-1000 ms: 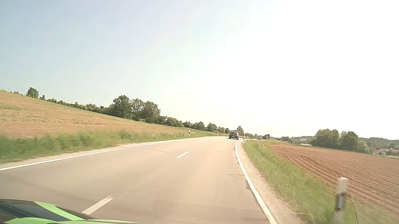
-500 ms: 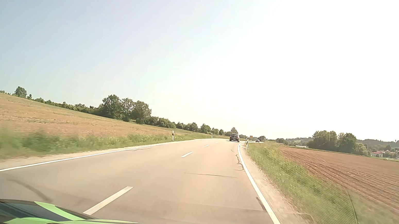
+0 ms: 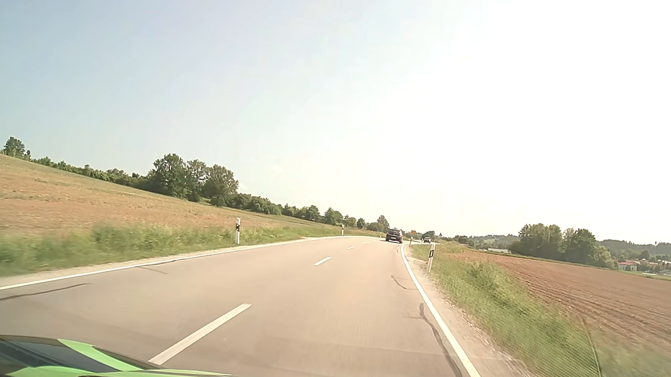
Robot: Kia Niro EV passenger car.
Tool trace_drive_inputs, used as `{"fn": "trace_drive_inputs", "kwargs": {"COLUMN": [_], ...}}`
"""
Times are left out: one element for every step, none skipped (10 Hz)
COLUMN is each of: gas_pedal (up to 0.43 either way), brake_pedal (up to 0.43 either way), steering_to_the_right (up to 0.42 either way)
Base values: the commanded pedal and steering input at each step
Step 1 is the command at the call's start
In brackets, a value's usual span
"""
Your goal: Follow the waypoints while adhering to traffic rules and regulations
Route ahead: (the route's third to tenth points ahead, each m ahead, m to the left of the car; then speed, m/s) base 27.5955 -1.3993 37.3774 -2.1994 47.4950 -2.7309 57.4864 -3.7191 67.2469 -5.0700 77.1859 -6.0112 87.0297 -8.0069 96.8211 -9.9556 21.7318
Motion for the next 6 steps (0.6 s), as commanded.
{"fn": "trace_drive_inputs", "kwargs": {"gas_pedal": [0.000,0.000,0.000,0.000,0.000,0.008], "brake_pedal": [0.000,0.000,0.000,0.000,0.000,0.000], "steering_to_the_right": [0.017,0.017,0.016,0.016,0.016,0.016]}}
